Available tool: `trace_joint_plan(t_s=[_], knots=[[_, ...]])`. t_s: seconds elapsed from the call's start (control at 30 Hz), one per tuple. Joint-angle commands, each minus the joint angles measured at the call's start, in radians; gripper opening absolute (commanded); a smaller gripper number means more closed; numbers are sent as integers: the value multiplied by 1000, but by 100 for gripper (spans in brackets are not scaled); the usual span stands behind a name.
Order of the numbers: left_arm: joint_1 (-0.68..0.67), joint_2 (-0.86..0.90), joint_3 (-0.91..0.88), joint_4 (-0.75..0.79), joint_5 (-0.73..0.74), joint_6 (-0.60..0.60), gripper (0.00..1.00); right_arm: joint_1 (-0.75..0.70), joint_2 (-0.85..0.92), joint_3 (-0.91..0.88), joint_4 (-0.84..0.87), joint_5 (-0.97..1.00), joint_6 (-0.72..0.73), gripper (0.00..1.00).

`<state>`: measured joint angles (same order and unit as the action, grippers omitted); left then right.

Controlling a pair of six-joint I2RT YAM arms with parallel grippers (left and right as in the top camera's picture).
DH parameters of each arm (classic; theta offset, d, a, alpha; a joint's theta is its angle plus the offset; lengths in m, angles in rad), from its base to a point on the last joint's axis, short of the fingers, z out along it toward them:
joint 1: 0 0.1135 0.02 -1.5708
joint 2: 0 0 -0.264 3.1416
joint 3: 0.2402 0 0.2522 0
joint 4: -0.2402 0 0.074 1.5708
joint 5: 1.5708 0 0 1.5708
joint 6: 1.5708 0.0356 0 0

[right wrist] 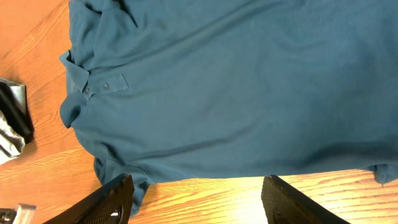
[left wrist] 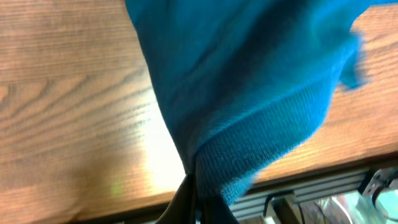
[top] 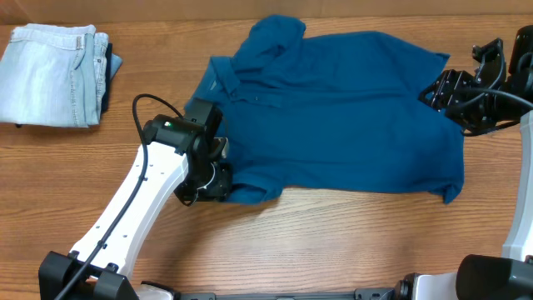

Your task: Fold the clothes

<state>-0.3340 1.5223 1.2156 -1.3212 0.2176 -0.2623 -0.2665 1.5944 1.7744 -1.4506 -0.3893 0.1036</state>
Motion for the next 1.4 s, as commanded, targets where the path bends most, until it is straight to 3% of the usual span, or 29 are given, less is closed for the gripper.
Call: trace_joint_plan(t_s=[0.0, 0.33, 0.57, 0.7, 0.83, 1.03, 1.27, 1.37], knots=[[-14, -4, 11, -52, 19, 24, 5, 3, -18, 20, 5, -5, -3, 70], [-14, -5, 11, -171, -11, 57, 5, 3, -18, 20, 7, -5, -3, 71], [-12, -5, 11, -222, -143, 49, 27, 3, -18, 20, 10, -5, -3, 71], [-12, -5, 11, -209, -166, 23, 28, 3, -18, 20, 10, -5, -3, 71], [-13, -5, 11, -60, -177, -58, 31, 3, -18, 20, 21, -5, -3, 71], [0, 23, -3, 349, -278, -83, 31, 3, -14, 19, 32, -6, -3, 71], [119, 257, -3, 569, -244, -63, 15, 3, -14, 18, 24, -5, -3, 71], [143, 338, -3, 672, -225, -48, 13, 3, -14, 18, 24, -5, -2, 71]])
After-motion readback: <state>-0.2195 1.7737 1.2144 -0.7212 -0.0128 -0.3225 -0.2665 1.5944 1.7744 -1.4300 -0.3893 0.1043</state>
